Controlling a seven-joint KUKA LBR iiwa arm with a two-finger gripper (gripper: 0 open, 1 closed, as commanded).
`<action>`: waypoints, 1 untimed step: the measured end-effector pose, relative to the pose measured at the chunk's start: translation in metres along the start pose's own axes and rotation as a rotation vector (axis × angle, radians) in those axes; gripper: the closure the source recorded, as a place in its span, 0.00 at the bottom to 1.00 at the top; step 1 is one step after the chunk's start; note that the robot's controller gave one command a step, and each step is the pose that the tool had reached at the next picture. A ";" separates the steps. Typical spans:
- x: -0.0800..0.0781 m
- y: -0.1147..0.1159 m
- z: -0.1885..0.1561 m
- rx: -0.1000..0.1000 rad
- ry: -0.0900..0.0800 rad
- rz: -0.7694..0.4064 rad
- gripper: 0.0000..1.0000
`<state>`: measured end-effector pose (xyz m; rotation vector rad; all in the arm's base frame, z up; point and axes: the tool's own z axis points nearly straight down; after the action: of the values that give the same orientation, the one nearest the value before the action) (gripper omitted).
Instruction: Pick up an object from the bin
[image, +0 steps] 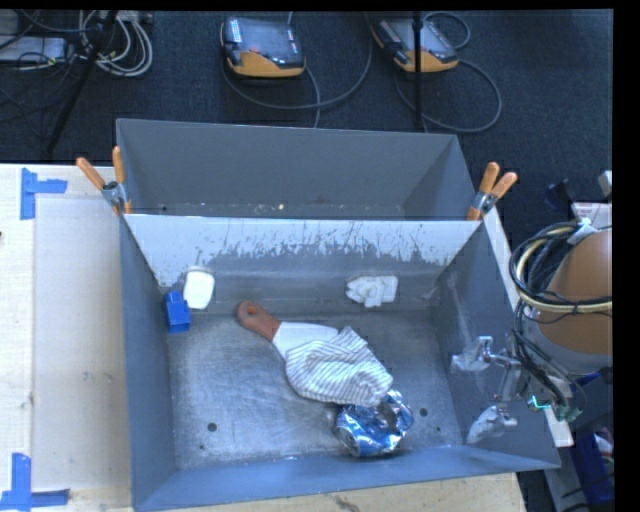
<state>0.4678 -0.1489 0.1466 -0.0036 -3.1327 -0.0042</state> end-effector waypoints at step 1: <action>-0.002 0.001 -0.003 0.002 -0.007 -0.004 0.00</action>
Offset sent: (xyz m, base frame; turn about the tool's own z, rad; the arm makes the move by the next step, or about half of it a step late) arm 0.0255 0.0960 -0.0766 0.1245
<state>0.4699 -0.1484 0.1500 0.0033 -3.1399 -0.0012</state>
